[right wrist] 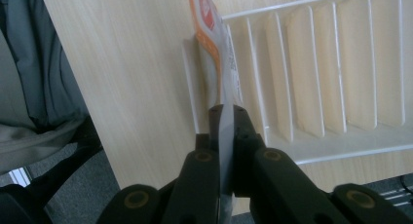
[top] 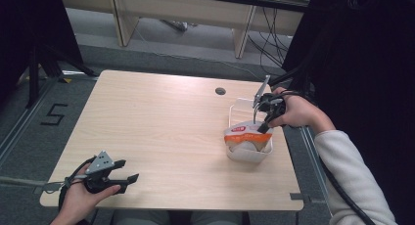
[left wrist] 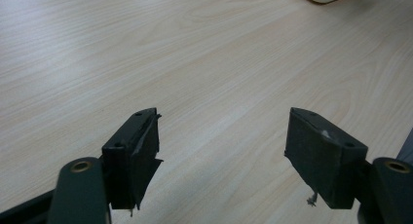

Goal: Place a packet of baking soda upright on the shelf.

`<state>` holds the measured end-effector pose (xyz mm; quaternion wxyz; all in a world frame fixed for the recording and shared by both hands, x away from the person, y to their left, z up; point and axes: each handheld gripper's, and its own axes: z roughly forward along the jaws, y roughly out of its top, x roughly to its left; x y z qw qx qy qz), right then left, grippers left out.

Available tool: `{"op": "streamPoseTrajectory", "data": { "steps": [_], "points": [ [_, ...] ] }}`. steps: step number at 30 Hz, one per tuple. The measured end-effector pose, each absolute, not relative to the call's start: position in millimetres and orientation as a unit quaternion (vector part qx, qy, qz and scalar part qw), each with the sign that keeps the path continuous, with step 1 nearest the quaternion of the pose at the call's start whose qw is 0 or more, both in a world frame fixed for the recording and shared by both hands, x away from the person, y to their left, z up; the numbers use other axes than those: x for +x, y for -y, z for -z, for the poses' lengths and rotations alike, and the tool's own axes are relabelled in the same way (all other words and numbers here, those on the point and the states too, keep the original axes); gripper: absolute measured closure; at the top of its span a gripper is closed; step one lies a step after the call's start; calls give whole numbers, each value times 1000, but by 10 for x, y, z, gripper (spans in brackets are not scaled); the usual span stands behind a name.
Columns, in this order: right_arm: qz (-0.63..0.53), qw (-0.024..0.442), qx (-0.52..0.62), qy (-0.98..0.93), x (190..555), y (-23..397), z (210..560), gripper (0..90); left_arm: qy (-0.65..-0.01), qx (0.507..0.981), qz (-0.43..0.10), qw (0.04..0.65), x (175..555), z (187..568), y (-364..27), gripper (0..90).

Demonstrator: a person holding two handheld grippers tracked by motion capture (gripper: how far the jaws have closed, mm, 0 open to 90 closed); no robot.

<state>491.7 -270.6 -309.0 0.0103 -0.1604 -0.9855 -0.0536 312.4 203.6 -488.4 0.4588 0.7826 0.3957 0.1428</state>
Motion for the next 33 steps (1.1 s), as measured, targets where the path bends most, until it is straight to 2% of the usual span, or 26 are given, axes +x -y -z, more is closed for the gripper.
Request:
{"op": "streamPoseTrajectory", "data": {
  "steps": [19,20,26,30,33],
  "points": [
    [57,7,-178,982,4912,2786,3139,900,-392,786,-142,457,3128,4882,-2035,275],
    [57,6,-186,981,4899,2784,3133,886,-388,787,-143,459,3133,4884,-2037,275],
    [101,3,-222,970,4892,2823,3068,677,-387,789,-144,456,3131,4880,-2032,275],
    [137,1,-234,962,4879,2807,3023,602,-391,787,-142,456,3127,4882,-2024,275],
    [155,0,-241,958,4878,2779,3000,589,-390,786,-141,457,3124,4882,-2022,275]
  ]
}}
